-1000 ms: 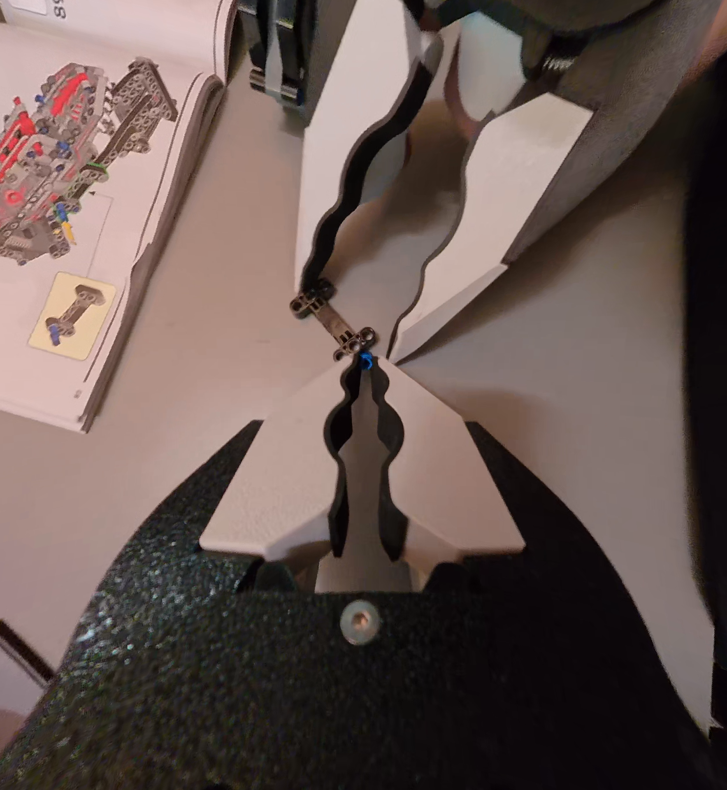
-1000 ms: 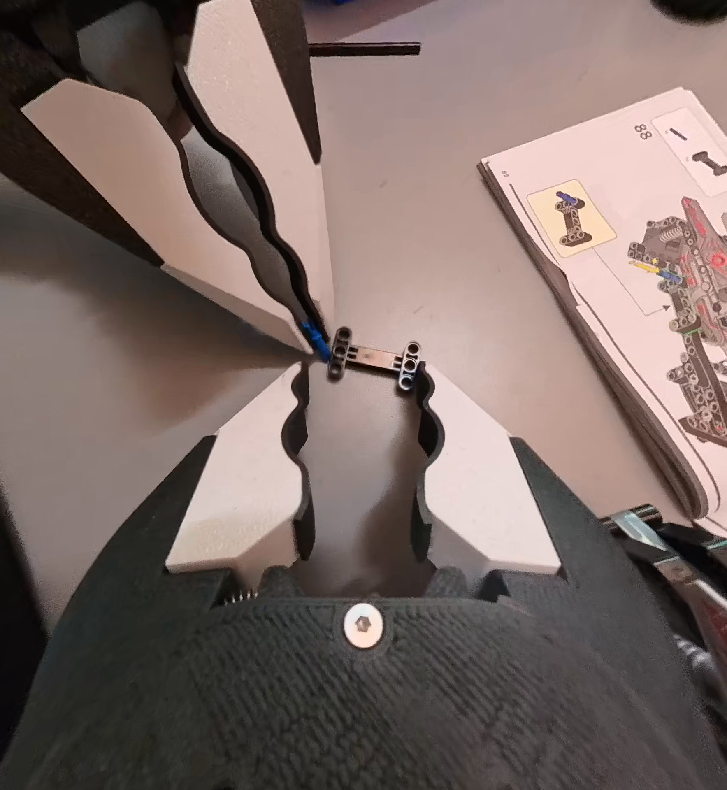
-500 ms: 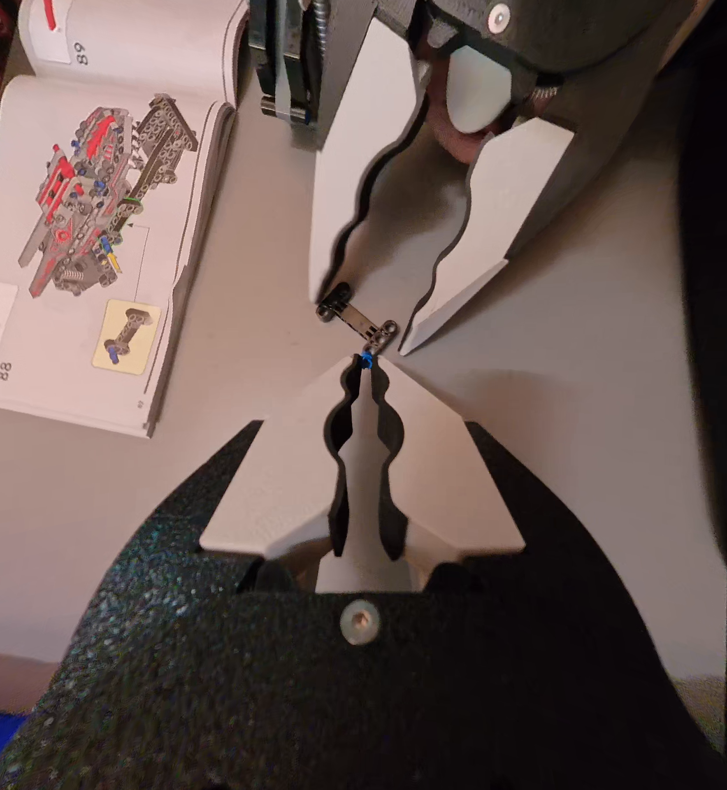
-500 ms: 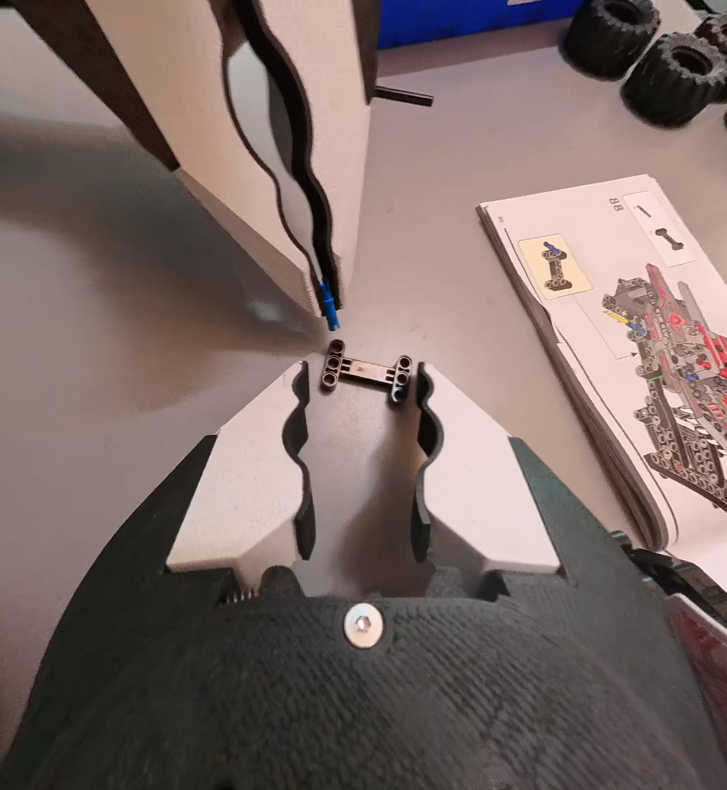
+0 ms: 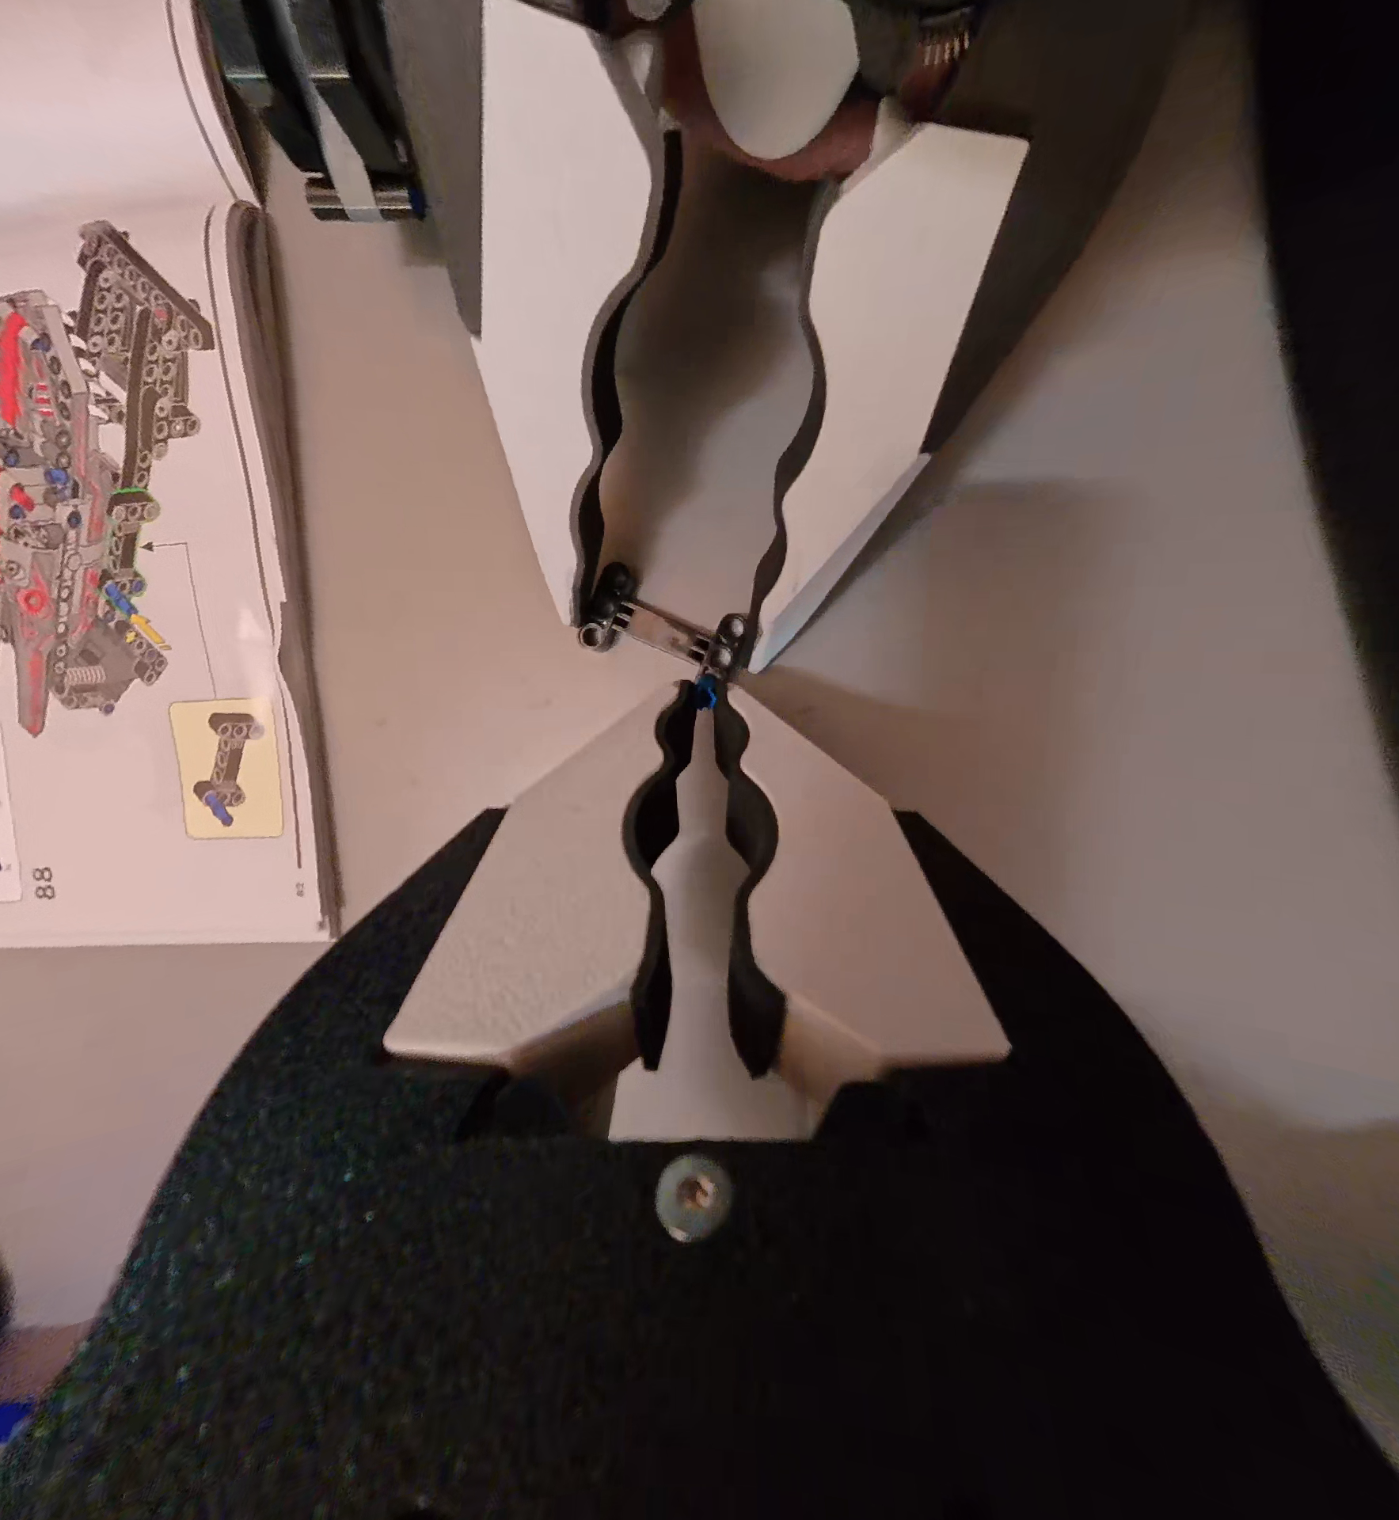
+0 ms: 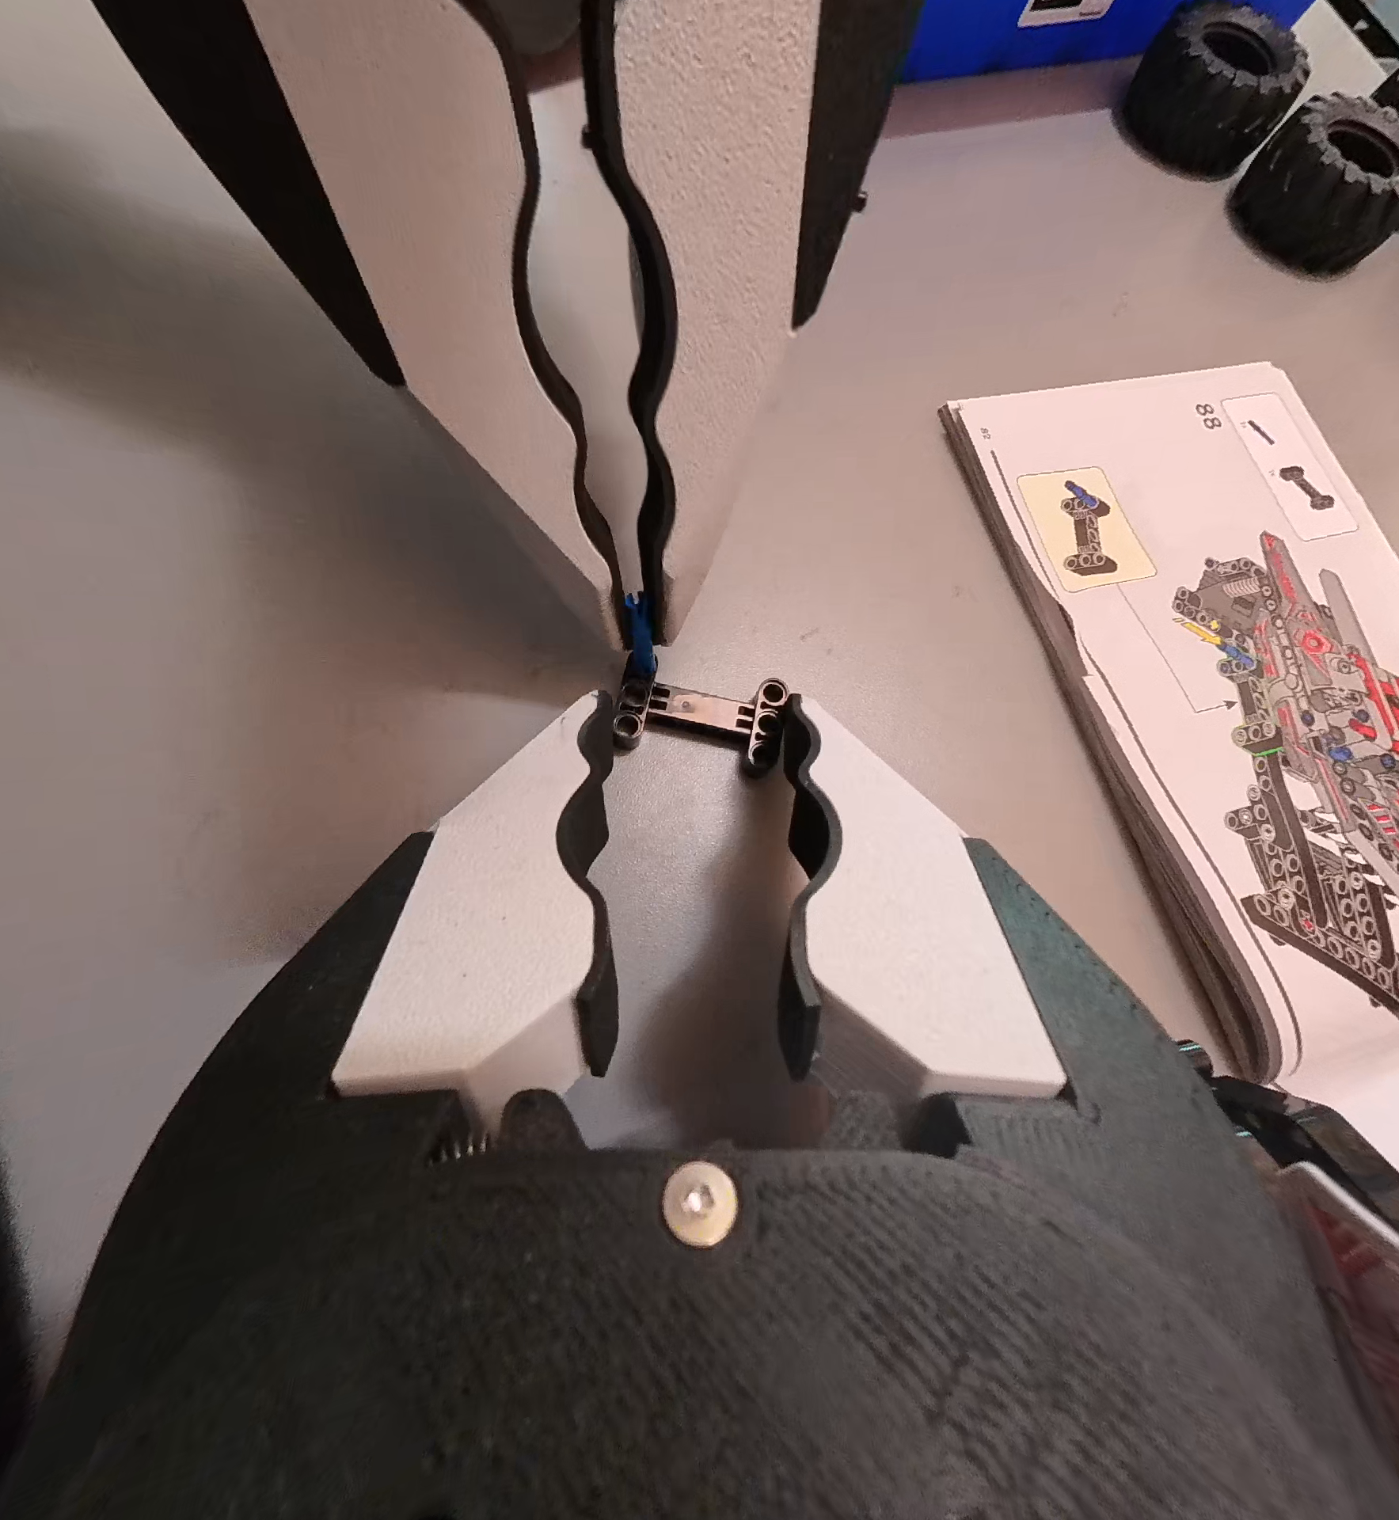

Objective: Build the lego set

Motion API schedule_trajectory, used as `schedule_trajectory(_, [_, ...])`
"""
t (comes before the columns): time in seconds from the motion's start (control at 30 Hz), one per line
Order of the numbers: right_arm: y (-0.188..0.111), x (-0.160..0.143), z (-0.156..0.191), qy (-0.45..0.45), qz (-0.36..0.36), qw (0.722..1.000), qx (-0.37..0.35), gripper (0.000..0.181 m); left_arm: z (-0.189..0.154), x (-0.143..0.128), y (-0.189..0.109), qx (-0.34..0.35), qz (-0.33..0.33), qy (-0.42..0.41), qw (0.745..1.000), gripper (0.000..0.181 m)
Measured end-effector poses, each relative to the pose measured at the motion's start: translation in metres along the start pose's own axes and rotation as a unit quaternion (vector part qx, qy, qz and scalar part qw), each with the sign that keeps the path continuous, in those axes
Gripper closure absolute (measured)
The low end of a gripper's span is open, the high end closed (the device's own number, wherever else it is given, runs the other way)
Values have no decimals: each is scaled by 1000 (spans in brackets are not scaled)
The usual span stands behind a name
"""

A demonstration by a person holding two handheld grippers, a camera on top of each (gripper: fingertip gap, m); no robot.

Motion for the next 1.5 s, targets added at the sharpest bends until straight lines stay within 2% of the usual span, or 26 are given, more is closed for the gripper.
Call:
schedule_trajectory(0.03, [0, 0, 0, -3, -1, 1000, -2, 140, 0, 1, 0, 2, 12, 9, 1000, 179])
schedule_trajectory(0.2, [-1, 0, 2, -26, -12, 999, -19, 140, -4, 5, 1, 16, 74, 69, 995, 179])
schedule_trajectory(0.4, [-1, 0, 1, -17, -7, 1000, -9, 140, 0, 10, 1, -6, 102, 78, 992, 179])
schedule_trajectory(0.57, [0, 0, 0, -8, -2, 1000, 0, 140, 5, 8, 0, -39, 75, 33, 996, 179])
schedule_trajectory(0.7, [0, 0, 0, -5, -1, 1000, 3, 140, 6, 9, 1, -48, 83, 26, 995, 179])
schedule_trajectory(1.2, [0, 0, 1, -2, 0, 1000, 5, 140, 7, 12, 2, -59, 106, 56, 991, 179])
schedule_trajectory(1.37, [0, 0, 1, -1, 0, 1000, 6, 140, 11, 10, 1, -89, 81, 38, 992, 179])
schedule_trajectory(1.5, [0, 0, 2, -1, 0, 1000, 6, 140, 11, 9, 1, -85, 77, 42, 993, 179])
Point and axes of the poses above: each gripper's, where its closed fingertips meet, y out along the fingers, x out of its top, z = x × y across the jaws, the point moved 7 cm from there along -y, back along the fingers, and after that the axes turned 15 degrees about -x, right-handed, at the moved point
